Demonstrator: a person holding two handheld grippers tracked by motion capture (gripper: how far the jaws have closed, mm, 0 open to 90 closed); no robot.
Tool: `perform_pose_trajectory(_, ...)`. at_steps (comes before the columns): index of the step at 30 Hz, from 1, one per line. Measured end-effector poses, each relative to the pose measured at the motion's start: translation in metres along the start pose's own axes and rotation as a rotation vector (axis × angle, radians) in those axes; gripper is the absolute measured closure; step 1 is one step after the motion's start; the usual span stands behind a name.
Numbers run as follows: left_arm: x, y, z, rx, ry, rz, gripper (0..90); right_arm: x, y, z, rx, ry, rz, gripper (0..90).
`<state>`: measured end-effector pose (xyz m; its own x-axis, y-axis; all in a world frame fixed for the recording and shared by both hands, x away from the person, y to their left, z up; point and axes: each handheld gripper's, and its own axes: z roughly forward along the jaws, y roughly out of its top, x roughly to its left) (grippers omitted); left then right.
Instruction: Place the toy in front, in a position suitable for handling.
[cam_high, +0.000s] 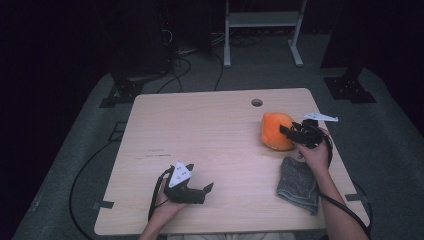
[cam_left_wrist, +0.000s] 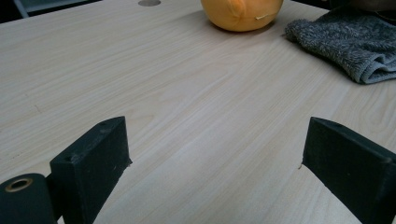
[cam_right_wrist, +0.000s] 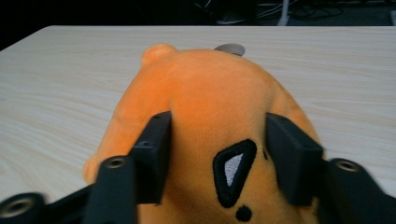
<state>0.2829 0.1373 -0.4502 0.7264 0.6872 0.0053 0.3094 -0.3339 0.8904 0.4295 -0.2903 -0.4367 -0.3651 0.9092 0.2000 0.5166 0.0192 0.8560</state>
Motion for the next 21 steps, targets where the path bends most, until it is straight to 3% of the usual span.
perform_pose_trajectory(2,0.000,0.001,0.000,-0.002,-0.001,-0.005,6.6,-0.001,0.000,0.000,-0.006,-0.003,0.016,49.2)
perform_pose_trajectory(6,0.001,0.001,0.000,-0.004,0.003,-0.003,6.6,0.004,0.004,-0.001,0.008,-0.036,-0.011,60.0)
perform_pose_trajectory(13,0.004,0.002,-0.006,-0.034,0.019,-0.016,6.6,0.016,0.019,-0.011,0.006,-0.056,-0.037,66.8)
perform_pose_trajectory(18,0.005,0.002,-0.006,-0.040,0.020,-0.019,6.5,0.044,0.032,-0.032,-0.031,0.019,-0.105,67.1)
perform_pose_trajectory(21,0.004,0.003,-0.006,-0.050,0.018,-0.011,6.6,0.076,0.036,-0.048,-0.043,0.116,-0.166,67.0)
